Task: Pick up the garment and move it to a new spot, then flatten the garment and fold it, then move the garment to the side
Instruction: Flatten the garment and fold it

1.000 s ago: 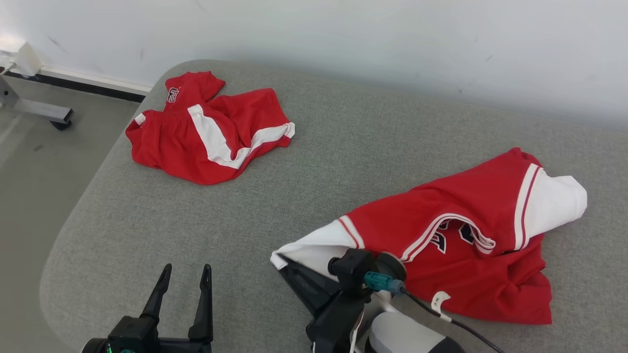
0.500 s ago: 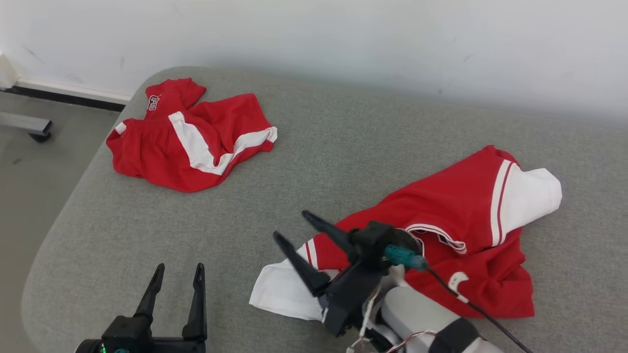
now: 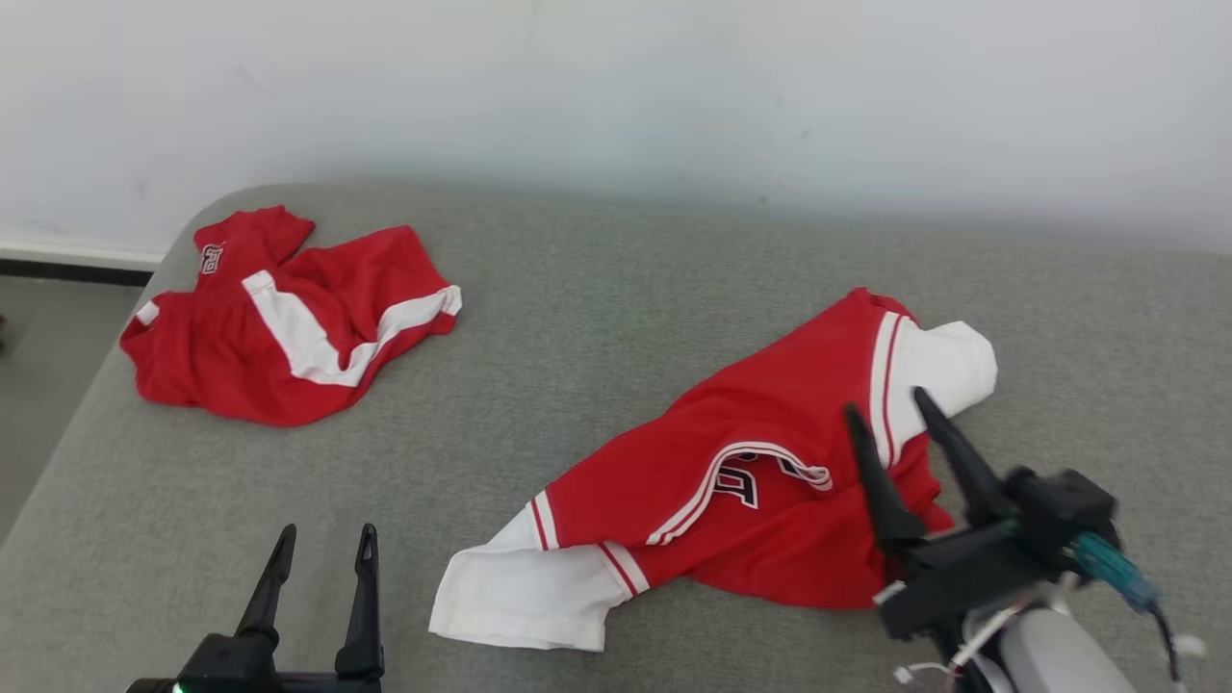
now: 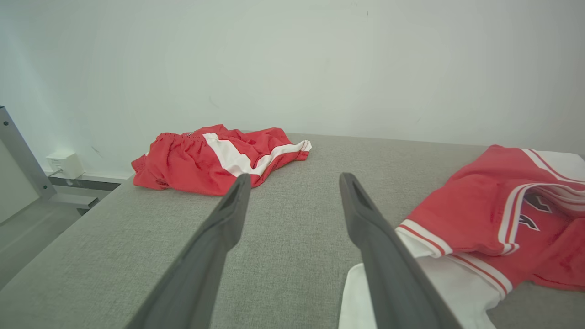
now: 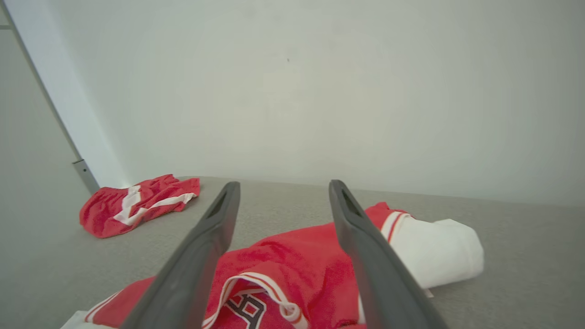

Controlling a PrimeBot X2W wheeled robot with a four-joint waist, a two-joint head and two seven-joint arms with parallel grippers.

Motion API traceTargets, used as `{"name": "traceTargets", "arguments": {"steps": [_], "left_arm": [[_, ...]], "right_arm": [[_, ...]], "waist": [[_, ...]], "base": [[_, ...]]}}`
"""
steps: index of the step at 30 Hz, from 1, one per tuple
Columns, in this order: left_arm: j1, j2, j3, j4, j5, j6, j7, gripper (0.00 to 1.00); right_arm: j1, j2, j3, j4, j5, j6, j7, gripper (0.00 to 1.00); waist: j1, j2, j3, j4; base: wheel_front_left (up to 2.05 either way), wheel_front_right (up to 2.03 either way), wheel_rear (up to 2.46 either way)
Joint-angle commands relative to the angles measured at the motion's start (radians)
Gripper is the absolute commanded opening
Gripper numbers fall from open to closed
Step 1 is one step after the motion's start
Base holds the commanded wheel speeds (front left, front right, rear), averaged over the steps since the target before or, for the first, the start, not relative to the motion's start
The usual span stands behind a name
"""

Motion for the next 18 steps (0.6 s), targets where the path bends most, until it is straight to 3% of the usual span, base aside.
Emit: {"name": "traceTargets", "arguments": {"steps": [1,9,18], "left_arm": [[0.015,0.003,0.004,-0.007,0.008,0.003,-0.003,1.0],[0.021,0.006,0.01,-0.01,0.02,0.003,-0.003,1.0],[0.029,0.006,0.016,-0.006,0.02,0.003,-0.003,1.0]], "right_arm": [[0.05,-0.004,-0.059,-0.031,-0.017,-0.003,0.0,1.0],[0.226,0.036,-0.258,-0.133,-0.082,-0.003,0.0,1.0],[0.332,0.082,-0.33,-0.188,-0.106,-0.003,0.0,1.0]], "waist": [[0.0,0.0,-0.019,-0.037],[0.0,0.0,-0.03,-0.09],[0.0,0.0,-0.043,-0.105]], "base": [[0.0,0.0,0.0],[0.0,0.0,0.0],[0.0,0.0,0.0]]}}
